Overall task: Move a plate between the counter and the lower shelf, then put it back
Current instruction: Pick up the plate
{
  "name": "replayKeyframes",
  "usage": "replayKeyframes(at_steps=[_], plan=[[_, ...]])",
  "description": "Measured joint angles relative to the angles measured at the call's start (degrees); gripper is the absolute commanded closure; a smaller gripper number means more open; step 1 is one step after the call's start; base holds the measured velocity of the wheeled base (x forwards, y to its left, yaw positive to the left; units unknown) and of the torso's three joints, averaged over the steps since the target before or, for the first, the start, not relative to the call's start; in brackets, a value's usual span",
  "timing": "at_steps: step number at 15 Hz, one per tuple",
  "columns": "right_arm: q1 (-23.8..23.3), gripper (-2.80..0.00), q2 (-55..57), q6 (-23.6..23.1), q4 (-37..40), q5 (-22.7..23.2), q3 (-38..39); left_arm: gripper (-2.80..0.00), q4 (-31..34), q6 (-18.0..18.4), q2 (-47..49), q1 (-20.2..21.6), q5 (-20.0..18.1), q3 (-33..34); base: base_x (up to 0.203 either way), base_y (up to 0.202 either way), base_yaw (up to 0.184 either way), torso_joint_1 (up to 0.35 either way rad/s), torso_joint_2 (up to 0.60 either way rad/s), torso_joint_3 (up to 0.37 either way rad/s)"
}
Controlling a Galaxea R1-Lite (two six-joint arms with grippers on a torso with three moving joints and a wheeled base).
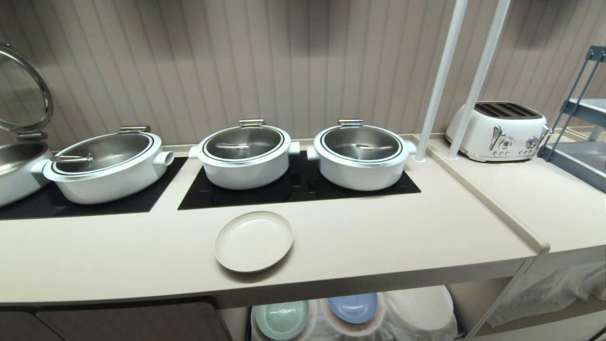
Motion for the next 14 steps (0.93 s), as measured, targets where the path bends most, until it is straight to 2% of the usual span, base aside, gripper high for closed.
replayKeyframes(at_steps=[12, 14], plan=[[0.02, 0.00, 0.00, 0.00, 0.01, 0.01, 0.00, 0.00, 0.00, 0.02, 0.00, 0.02, 0.01, 0.00, 0.000, 0.000, 0.000, 0.000, 0.00, 0.000], [0.01, 0.00, 0.00, 0.01, -0.13, -0.01, 0.00, 0.00, 0.00, 0.02, 0.00, -0.02, 0.00, 0.00, 0.001, -0.144, -0.009, -0.002, 0.00, 0.004]])
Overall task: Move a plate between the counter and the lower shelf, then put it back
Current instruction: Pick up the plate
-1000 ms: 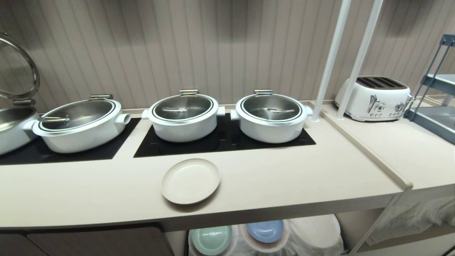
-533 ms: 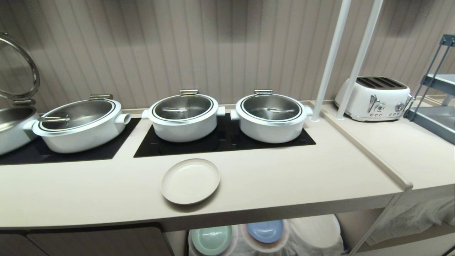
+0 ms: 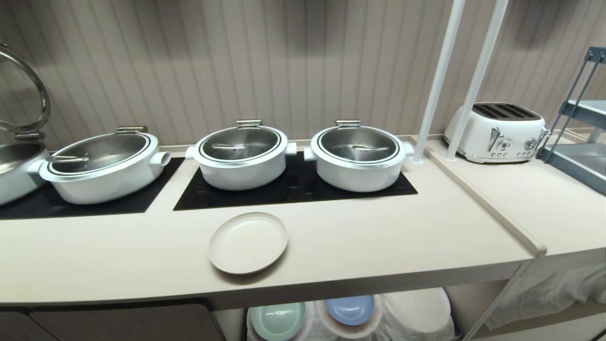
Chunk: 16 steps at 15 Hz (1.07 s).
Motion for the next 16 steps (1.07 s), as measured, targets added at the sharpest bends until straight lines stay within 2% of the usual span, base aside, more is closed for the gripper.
replayKeyframes(at_steps=[6, 16], plan=[[0.03, 0.00, 0.00, -0.01, 0.07, 0.00, 0.00, 0.00, 0.00, -0.02, 0.00, 0.02, 0.01, 0.00, 0.000, -0.178, 0.000, 0.003, 0.00, 0.001], [0.01, 0.00, 0.00, 0.35, 0.05, -0.05, 0.00, 0.00, 0.00, -0.03, 0.00, 0.09, 0.01, 0.00, 0.000, -0.006, 0.000, 0.000, 0.00, 0.000]])
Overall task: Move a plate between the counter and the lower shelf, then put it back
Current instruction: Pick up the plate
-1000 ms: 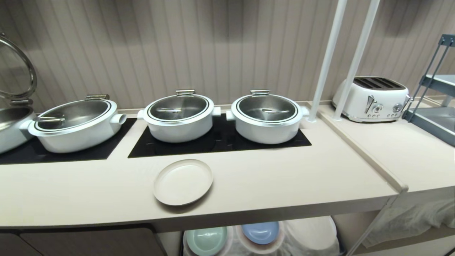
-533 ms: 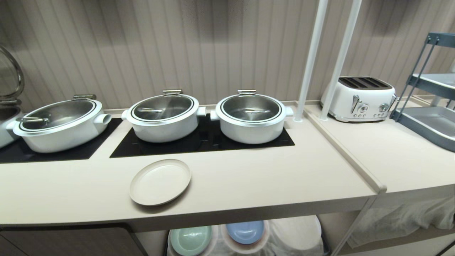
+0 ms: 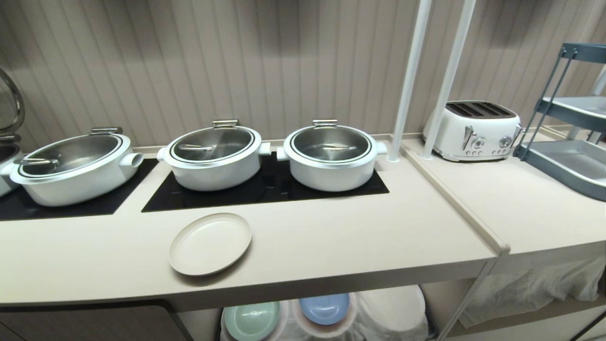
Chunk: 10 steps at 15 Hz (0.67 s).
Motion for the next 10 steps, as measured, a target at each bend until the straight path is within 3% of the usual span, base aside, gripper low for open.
replayKeyframes(at_steps=[10], plan=[[0.00, 0.00, 0.00, -0.02, 0.00, -0.02, 0.00, 0.00, 0.00, 0.22, 0.00, -0.06, -0.52, 0.00, 0.000, 0.000, 0.000, 0.000, 0.00, 0.000]])
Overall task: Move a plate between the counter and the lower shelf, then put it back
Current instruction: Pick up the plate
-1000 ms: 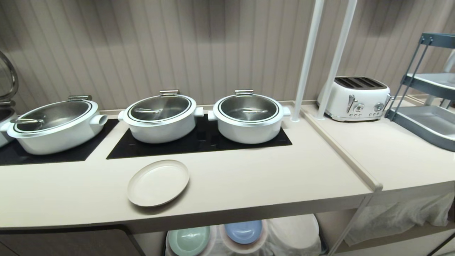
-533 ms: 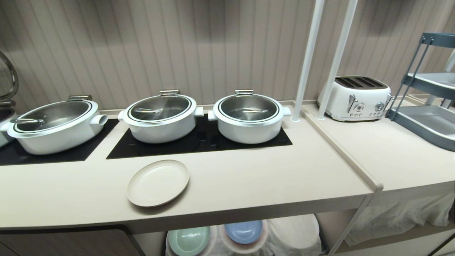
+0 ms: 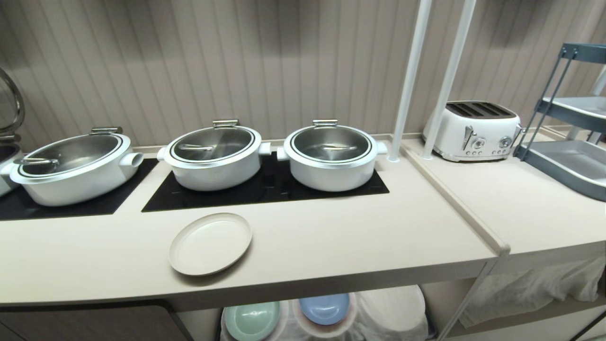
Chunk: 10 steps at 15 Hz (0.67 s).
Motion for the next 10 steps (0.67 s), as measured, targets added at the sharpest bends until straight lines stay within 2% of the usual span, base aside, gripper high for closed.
replayKeyframes(at_steps=[6, 8, 10], plan=[[0.00, 0.00, 0.00, 0.00, 0.02, 0.00, 0.00, 0.00, 1.04, 0.29, 0.00, 0.00, -0.16, -0.07, 0.000, 0.000, 0.000, 0.000, 0.00, 0.000], [0.00, 0.00, 0.00, 0.00, 0.02, 0.00, 0.00, 0.00, 0.92, 3.12, 0.00, 0.00, -0.61, -0.07, 0.000, 0.000, 0.000, 0.000, 0.00, 0.000], [0.00, 0.00, 0.00, 0.00, 0.02, 0.00, 0.00, 0.00, 0.84, 6.40, 0.00, 0.00, -3.58, -1.52, 0.000, 0.000, 0.000, 0.000, 0.00, 0.000]])
